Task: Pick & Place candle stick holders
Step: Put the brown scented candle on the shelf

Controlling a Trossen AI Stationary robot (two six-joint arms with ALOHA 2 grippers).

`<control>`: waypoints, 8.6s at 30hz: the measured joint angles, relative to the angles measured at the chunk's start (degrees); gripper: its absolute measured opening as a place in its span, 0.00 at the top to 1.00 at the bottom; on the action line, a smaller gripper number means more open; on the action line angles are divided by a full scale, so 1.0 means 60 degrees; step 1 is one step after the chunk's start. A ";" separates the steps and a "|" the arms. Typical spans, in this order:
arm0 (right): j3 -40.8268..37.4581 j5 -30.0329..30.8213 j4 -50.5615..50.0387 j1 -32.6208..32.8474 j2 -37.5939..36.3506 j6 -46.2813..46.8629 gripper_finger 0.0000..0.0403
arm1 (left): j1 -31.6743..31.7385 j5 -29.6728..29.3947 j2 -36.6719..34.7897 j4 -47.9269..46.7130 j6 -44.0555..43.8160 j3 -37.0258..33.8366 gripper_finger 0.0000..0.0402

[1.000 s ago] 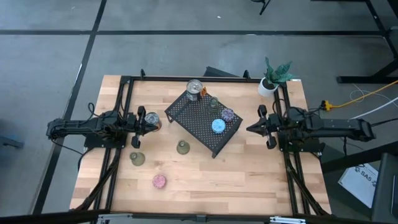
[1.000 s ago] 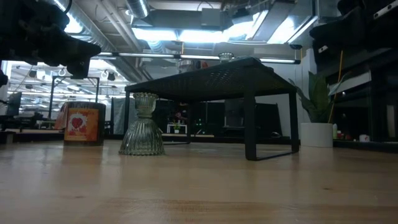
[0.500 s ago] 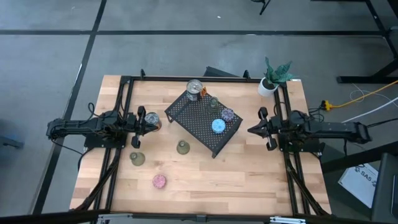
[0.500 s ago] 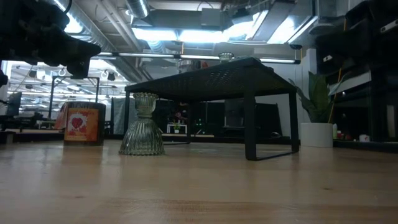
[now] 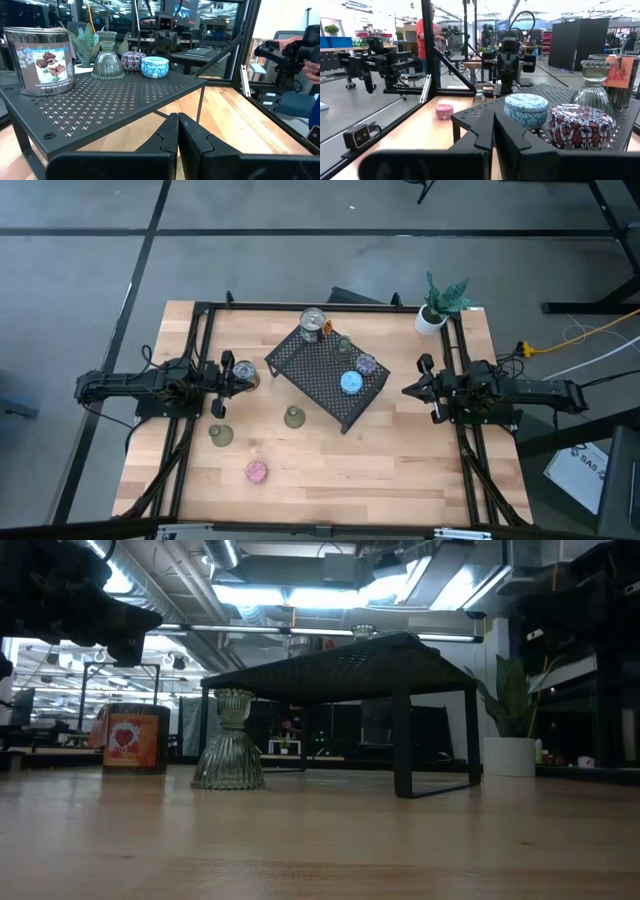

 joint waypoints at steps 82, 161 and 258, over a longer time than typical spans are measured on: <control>0.0011 -0.0001 -0.1128 -0.0013 -0.0814 0.0000 0.96 | 0.0000 -0.0004 0.0000 -0.0003 0.0000 0.0000 1.00; 0.0015 -0.0004 -0.1127 -0.0011 -0.0814 0.0000 0.96 | 0.0000 0.0011 0.1842 -0.2826 -0.1330 0.4459 1.00; 0.0015 -0.0007 -0.1127 -0.0011 -0.0814 -0.0003 0.96 | 0.2925 -0.0880 0.9625 -1.1449 -0.1158 0.9460 0.15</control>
